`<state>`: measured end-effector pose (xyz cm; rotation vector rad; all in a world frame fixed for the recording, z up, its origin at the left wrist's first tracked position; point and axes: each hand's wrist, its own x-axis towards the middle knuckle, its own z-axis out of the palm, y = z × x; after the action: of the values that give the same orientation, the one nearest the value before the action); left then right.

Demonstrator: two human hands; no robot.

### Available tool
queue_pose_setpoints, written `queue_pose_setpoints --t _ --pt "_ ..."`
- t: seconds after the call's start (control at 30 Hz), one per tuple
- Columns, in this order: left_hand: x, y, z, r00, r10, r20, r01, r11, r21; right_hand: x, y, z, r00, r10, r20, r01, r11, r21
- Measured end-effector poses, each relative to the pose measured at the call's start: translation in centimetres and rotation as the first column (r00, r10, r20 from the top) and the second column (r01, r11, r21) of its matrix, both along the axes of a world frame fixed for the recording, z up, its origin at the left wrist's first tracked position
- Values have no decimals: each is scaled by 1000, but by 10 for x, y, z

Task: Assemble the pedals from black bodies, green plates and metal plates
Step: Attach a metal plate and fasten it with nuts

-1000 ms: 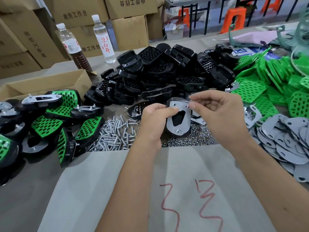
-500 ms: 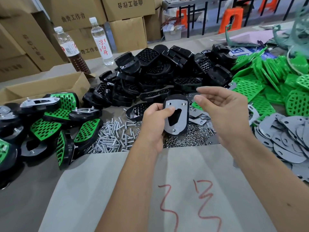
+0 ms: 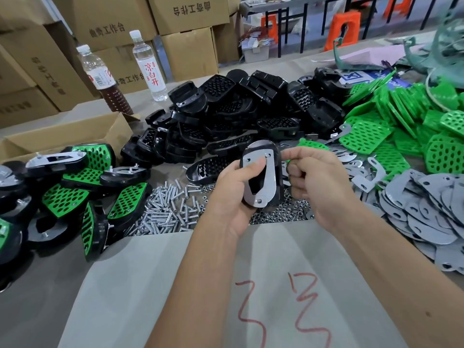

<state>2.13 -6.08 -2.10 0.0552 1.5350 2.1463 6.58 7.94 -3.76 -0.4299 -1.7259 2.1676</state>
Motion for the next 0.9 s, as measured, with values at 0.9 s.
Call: queue_pose_setpoints --t 0.9 --pt "-6 -15 -6 976 -51 -211 51 999 -5 10 1 2 953 298 -47 -283 937 207"
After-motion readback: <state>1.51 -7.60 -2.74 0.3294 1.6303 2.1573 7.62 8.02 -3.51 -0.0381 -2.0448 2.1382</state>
